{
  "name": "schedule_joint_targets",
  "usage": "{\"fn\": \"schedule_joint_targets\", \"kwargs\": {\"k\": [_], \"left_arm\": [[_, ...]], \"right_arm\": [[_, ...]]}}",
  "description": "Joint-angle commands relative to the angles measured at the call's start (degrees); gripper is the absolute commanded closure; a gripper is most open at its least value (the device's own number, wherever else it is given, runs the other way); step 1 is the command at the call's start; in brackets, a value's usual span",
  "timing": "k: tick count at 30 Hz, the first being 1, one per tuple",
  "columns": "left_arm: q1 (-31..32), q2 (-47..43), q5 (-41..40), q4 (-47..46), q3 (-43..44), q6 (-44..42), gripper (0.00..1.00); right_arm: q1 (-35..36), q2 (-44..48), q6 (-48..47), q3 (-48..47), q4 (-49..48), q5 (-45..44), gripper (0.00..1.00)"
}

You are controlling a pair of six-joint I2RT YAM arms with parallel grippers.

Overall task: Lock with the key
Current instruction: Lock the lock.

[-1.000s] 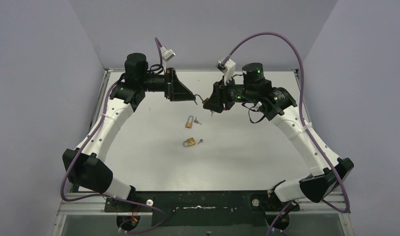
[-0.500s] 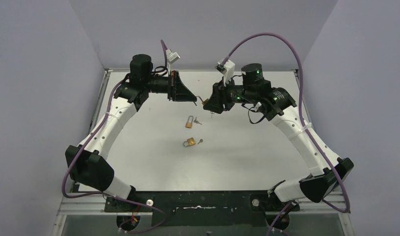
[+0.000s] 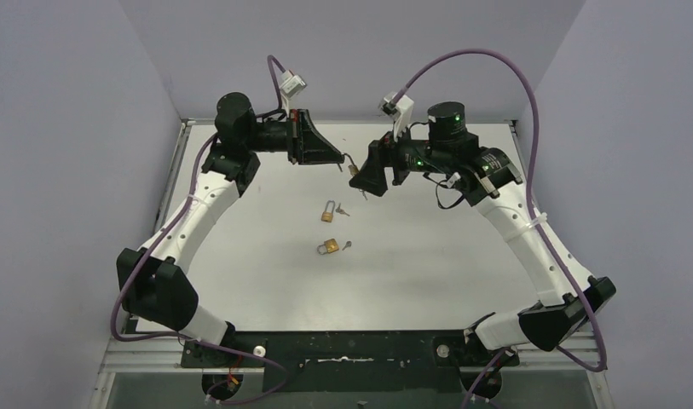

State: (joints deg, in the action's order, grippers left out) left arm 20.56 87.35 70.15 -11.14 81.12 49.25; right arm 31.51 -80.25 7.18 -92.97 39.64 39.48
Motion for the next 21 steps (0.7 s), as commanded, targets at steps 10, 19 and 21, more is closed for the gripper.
{"fn": "schedule_joint_targets", "kwargs": {"k": [10, 19, 21], "left_arm": [[-3.8, -14.9, -21.9, -1.5, 5.3, -7.5, 1.00], [-3.3, -21.6, -33.6, -10.6, -1.7, -5.9, 1.00], [-3.2, -21.9, -34.8, -12.3, -2.5, -5.0, 1.00]], "right_arm": [[-4.7, 4.8, 11.2, 6.3, -48.5, 11.9, 0.04], [-3.9, -7.4, 32.0, 5.9, -87.9, 16.9, 0.11], [-3.0, -9.1, 33.6, 4.4, -91.3, 17.0, 0.11]]}}
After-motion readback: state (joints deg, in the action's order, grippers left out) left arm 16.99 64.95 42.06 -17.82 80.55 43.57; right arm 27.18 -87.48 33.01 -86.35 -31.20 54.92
